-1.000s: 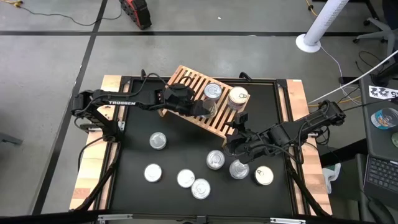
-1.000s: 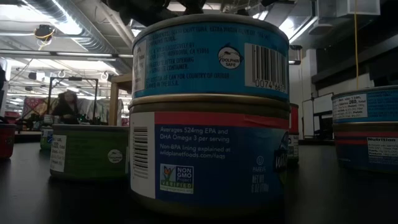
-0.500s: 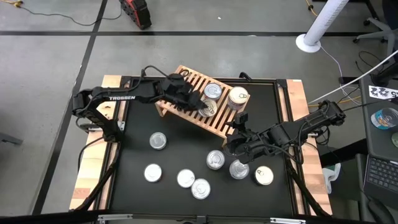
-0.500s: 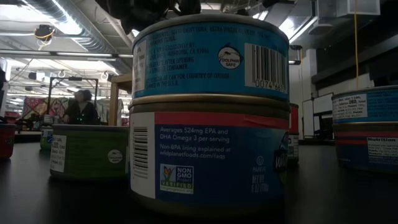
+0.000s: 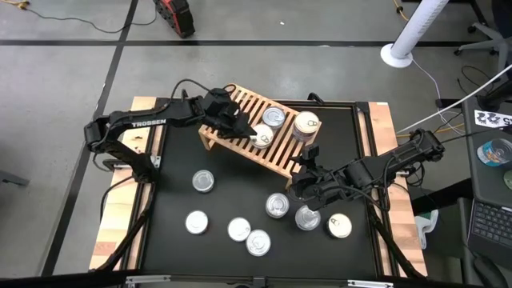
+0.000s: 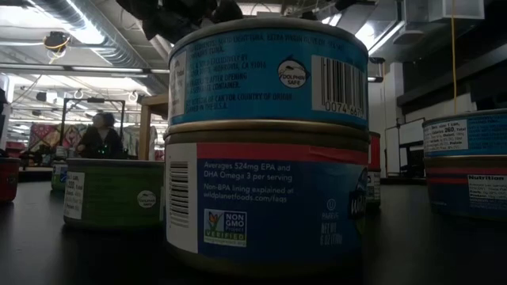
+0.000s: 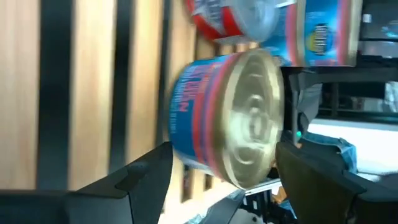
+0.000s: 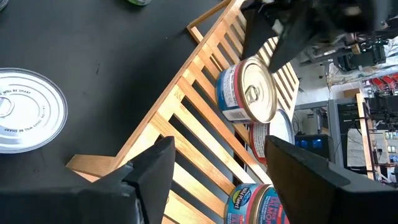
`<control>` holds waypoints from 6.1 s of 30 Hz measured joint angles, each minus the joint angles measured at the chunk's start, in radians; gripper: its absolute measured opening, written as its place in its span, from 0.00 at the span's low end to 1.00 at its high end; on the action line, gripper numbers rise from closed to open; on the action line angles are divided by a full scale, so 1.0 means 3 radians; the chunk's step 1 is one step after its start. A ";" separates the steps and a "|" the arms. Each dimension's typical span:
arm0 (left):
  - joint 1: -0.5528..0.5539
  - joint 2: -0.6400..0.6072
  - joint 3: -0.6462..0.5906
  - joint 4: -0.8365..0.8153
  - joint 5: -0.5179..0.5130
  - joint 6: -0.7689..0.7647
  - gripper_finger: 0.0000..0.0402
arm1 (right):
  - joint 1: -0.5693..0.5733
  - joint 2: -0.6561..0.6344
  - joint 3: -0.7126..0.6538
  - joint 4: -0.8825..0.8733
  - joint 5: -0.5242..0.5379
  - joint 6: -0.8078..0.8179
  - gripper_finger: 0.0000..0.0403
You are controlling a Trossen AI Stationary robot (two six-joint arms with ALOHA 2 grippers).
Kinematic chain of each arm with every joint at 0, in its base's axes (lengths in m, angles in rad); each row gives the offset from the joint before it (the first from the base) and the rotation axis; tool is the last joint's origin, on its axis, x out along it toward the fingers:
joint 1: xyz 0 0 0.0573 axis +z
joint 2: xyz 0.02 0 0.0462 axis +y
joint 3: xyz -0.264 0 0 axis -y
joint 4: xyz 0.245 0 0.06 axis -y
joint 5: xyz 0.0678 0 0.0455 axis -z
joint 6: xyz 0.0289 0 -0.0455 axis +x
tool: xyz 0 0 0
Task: Stack canned seafood by type on shelf
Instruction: Stack the red tuna can on top of the red tuna can on the shelf
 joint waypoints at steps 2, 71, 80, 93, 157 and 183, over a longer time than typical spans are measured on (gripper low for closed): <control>0.0000 -0.0050 0.0000 0.0001 0.0001 0.0091 0.68 | 0.0000 0.0000 0.0000 0.0001 0.0000 0.0001 0.61; -0.4047 0.1010 -0.0017 -0.1991 -0.2071 0.0603 0.68 | 0.0000 -0.0001 0.0000 -0.0025 -0.1309 0.0271 0.61; -0.4033 0.1037 -0.0020 -0.2510 -0.2557 0.0520 0.68 | 0.0000 -0.0001 0.0000 -0.0025 -0.1309 0.0271 0.61; -0.4009 0.1037 -0.0020 -0.2265 -0.2385 0.0324 0.68 | 0.0000 -0.0001 0.0000 -0.0026 -0.1309 0.0271 0.61; -0.4007 0.1241 0.0421 -0.2654 -0.2484 0.0341 0.00 | 0.0000 -0.0001 0.0000 -0.0029 -0.1309 0.0271 0.61; -0.3532 0.1228 0.1198 -0.2667 -0.2998 0.1401 0.00 | 0.0000 -0.0001 0.0000 -0.0030 -0.1308 0.0269 0.61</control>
